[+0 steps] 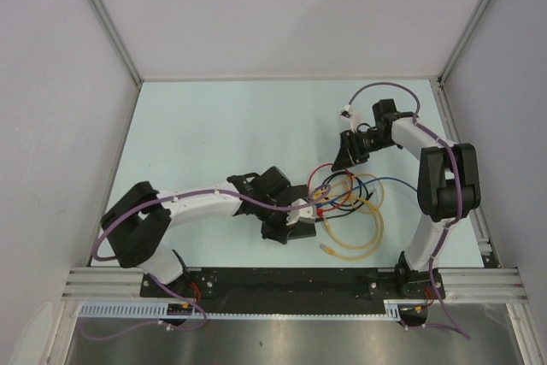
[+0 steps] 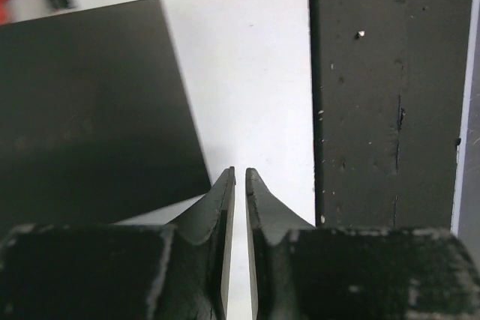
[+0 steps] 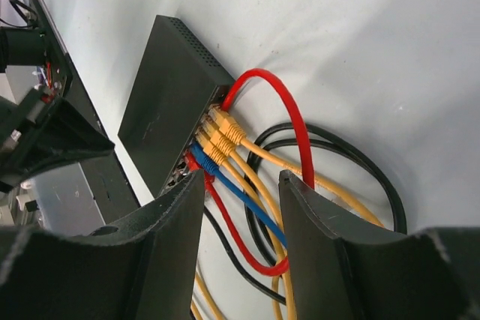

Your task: Pull the plug from the switch port

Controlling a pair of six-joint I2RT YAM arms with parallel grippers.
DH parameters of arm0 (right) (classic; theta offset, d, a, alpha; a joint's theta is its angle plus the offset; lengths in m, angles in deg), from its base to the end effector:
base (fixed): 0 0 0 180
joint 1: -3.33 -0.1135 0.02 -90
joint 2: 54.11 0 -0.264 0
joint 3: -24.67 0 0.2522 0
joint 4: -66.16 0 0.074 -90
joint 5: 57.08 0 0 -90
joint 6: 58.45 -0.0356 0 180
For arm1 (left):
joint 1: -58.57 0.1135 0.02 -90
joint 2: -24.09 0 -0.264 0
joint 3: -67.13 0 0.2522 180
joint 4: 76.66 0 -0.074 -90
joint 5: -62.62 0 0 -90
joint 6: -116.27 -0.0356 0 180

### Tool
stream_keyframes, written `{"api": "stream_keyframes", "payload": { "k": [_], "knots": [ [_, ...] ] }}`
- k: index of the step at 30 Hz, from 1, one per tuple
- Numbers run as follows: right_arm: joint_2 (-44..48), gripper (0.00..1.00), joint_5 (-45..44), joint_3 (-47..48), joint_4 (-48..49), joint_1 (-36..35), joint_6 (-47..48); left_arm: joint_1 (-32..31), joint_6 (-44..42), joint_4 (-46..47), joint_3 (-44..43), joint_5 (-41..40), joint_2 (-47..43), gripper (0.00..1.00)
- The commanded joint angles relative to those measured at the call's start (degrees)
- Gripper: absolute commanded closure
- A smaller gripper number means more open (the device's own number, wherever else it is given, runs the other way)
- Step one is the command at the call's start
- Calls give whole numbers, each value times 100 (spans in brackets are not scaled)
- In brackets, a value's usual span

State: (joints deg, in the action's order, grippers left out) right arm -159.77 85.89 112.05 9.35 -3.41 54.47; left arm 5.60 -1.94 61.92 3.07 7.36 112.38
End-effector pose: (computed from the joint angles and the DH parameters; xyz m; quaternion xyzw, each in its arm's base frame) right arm 0.3495 0.0699 0.1964 -0.2831 0.8431 0.4215 0.1772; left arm 0.1552 -0.2395 0.1798 0.6548 0.6675 -0.3282 0.1340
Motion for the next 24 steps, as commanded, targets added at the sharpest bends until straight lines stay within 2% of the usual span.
{"api": "stream_keyframes", "payload": {
  "k": [1,6,11,17,19,20,22,23,24],
  "knots": [
    [-129,51,20,179,463,15,-313,-161,-431,287,-173,314,241,84],
    [-112,51,-6,196,482,-2,-420,-327,-475,489,-164,-28,355,84],
    [-25,51,-217,196,394,-29,-402,-337,-299,990,47,-1811,304,84],
    [55,50,-129,196,315,-64,-69,-65,-467,526,65,-2515,-163,83],
    [3,49,-33,187,288,-143,195,-3,-414,28,-180,-2368,-303,77],
    [-24,49,2,196,279,-152,265,67,-466,-228,-303,-1836,-347,74],
    [-59,49,55,196,244,-204,354,94,-528,-755,-732,-1498,-540,67],
    [-59,49,47,196,183,-239,389,137,-441,-784,-874,-1410,-602,64],
    [-42,49,-5,222,130,-275,441,207,-336,-776,-998,-1409,-655,57]
  ]
}}
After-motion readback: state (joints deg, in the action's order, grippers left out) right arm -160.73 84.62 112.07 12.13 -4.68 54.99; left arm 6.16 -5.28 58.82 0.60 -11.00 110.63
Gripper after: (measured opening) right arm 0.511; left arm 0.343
